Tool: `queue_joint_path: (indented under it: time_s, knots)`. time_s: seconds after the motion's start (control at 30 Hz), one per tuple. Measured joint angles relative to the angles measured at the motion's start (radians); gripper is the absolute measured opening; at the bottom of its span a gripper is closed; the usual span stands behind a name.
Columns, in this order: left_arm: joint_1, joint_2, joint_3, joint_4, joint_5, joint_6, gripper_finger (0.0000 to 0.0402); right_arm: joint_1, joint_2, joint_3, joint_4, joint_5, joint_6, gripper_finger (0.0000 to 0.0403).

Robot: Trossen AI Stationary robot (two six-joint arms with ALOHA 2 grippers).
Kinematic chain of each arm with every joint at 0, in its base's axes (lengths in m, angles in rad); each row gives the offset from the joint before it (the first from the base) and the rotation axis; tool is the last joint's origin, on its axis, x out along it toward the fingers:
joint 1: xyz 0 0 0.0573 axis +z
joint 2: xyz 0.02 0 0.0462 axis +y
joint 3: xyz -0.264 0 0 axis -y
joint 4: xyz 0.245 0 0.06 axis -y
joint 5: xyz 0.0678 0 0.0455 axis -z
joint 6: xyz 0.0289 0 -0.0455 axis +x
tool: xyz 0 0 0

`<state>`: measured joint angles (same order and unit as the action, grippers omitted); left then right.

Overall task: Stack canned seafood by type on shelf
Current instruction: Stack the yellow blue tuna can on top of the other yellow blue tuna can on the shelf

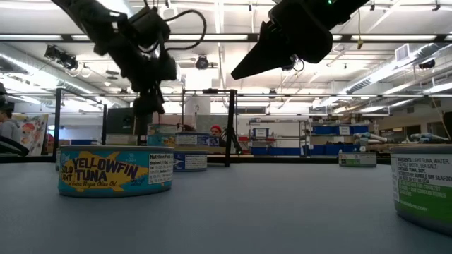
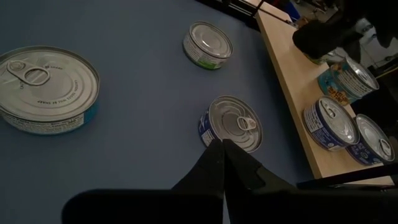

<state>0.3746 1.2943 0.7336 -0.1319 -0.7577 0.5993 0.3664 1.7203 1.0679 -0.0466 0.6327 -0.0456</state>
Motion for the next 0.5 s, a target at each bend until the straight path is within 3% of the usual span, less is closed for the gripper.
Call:
queue_joint_path:
  time_s: [0.13,0.3,0.37,0.5]
  knots:
    - [0.041,-0.019,0.065,-0.046,0.114,-0.054,0.0124,0.0,0.0,0.0,0.0,0.0,0.0,0.0005]
    - [0.165,-0.013,0.101,-0.051,0.292,-0.108,0.0021,0.001,0.0,0.001,0.001,-0.005,0.005,0.0005]
    - [0.22,-0.012,0.099,-0.078,0.372,-0.149,0.0009,0.001,0.0,0.001,0.001,-0.005,0.008,0.0005]
    - [0.288,-0.012,0.096,-0.075,0.41,-0.184,0.0005,0.001,0.0,0.001,0.002,-0.005,0.005,0.0005]
